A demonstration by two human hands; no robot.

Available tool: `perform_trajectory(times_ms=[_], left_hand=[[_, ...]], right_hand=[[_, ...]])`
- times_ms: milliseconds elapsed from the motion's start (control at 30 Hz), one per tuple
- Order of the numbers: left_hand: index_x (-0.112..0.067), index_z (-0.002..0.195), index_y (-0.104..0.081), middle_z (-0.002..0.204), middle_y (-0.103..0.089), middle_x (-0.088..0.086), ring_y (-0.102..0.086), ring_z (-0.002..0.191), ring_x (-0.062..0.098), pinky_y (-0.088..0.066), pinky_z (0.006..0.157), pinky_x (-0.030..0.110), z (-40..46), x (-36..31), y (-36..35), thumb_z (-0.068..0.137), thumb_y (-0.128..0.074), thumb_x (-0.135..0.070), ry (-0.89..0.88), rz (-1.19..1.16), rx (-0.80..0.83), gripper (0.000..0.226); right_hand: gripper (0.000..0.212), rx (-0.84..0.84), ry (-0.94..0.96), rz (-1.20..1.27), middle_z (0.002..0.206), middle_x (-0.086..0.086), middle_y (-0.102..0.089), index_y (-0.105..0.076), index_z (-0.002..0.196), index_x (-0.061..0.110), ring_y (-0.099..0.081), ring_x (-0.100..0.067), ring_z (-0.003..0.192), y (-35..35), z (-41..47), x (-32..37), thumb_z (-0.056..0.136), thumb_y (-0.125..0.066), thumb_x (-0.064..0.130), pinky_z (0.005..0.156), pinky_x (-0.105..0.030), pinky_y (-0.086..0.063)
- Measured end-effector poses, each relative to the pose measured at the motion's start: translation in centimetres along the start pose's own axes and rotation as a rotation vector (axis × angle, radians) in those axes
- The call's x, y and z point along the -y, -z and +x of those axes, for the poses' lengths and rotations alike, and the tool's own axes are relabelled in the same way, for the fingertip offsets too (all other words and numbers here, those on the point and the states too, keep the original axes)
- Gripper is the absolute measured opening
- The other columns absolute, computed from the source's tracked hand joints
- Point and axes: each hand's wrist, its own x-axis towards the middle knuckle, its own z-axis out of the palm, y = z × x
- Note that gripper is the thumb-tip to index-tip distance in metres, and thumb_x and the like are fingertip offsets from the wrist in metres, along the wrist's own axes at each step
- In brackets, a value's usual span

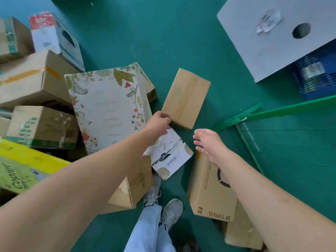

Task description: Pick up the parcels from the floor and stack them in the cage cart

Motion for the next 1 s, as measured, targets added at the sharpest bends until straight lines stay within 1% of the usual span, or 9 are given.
perform_trajectory(times_ms=[33,67,100,133,267,400,567,867,1000], left_hand=[[-0.02,0.134,-0.053,0.118,-0.061,0.004,-0.063,0.1,0.014,-0.06,0.09,0.034,1.9,0.5,-0.3,0.105,-0.051,-0.017,-0.002,0.018,0.005,0.029],[-0.021,0.136,-0.051,0.118,-0.06,0.003,-0.063,0.1,0.015,-0.059,0.091,0.035,3.5,1.0,-0.6,0.104,-0.051,-0.017,-0.001,0.032,0.008,0.032],[-0.022,0.139,-0.049,0.117,-0.059,0.002,-0.062,0.099,0.014,-0.059,0.093,0.036,5.4,1.6,-1.0,0.104,-0.051,-0.018,0.003,0.05,0.012,0.035],[-0.023,0.143,-0.047,0.115,-0.058,-0.001,-0.061,0.098,0.014,-0.058,0.095,0.037,6.3,1.8,-1.0,0.104,-0.052,-0.019,0.007,0.057,0.014,0.039],[-0.022,0.156,-0.032,0.134,-0.054,-0.001,-0.057,0.093,0.01,-0.055,0.087,0.031,11.7,3.6,-2.0,0.105,-0.051,-0.016,0.011,0.115,0.047,0.055],[-0.02,0.156,-0.031,0.146,-0.047,0.001,-0.049,0.13,0.02,-0.042,0.111,0.039,15.2,4.8,-3.5,0.105,-0.053,-0.012,-0.015,0.167,0.033,0.056],[-0.022,0.147,-0.036,0.137,-0.048,0.004,-0.05,0.121,0.021,-0.044,0.105,0.04,20.3,6.3,-5.2,0.1,-0.062,-0.016,0.003,0.184,-0.006,0.054],[-0.019,0.143,-0.038,0.123,-0.044,0.002,-0.042,0.11,0.022,-0.04,0.092,0.038,23.6,5.9,-5.4,0.101,-0.062,-0.035,0.2,0.098,-0.071,0.051],[-0.023,0.151,-0.027,0.129,-0.046,0.002,-0.044,0.108,0.02,-0.041,0.086,0.036,23.3,5.6,-5.7,0.097,-0.067,-0.037,0.078,0.109,-0.087,0.069]], right_hand=[[0.016,-0.001,0.002,-0.011,0.112,-0.01,-0.067,-0.063,0.095,0.019,-0.064,-0.036,0.122,-0.4,2.4,-0.4,0.104,-0.051,0.018,0.111,-0.053,-0.046],[0.015,0.006,-0.007,-0.023,0.109,-0.006,-0.063,-0.065,0.099,0.017,-0.056,-0.015,0.099,-0.7,4.4,-0.8,0.103,-0.051,0.02,0.11,-0.054,-0.047],[0.016,0.007,-0.007,-0.035,0.112,-0.004,-0.063,-0.066,0.107,0.016,-0.039,-0.04,0.134,-1.2,6.7,-1.4,0.103,-0.052,0.021,0.108,-0.052,-0.05],[0.017,0.007,-0.008,-0.05,0.118,-0.006,-0.066,-0.065,0.115,0.016,-0.064,-0.032,0.119,-1.3,7.9,-1.6,0.104,-0.053,0.023,0.106,-0.047,-0.053],[0.042,0.008,-0.028,-0.06,0.124,-0.005,-0.061,-0.05,0.145,0.021,-0.062,-0.024,0.114,-3.0,14.5,-3.7,0.103,-0.057,0.026,0.102,-0.038,-0.054],[0.066,-0.032,-0.045,-0.024,0.129,0.002,-0.054,-0.028,0.16,0.024,-0.06,-0.025,0.116,-4.0,19.1,-5.6,0.101,-0.059,0.024,0.109,-0.044,-0.05],[0.083,-0.024,-0.036,0.044,0.166,0.004,-0.027,-0.012,0.165,0.03,-0.052,-0.023,0.126,-4.5,23.7,-7.0,0.099,-0.063,0.027,0.116,-0.048,-0.043],[0.085,0.04,-0.083,0.151,0.164,-0.004,-0.033,-0.015,0.164,0.025,-0.048,-0.028,0.138,-4.8,26.8,-7.1,0.098,-0.068,0.027,0.112,-0.044,-0.048],[0.087,0.013,-0.021,0.215,0.164,-0.001,-0.033,-0.011,0.164,0.03,-0.05,-0.03,0.136,-3.8,26.0,-6.7,0.099,-0.068,0.03,0.111,-0.045,-0.049]])
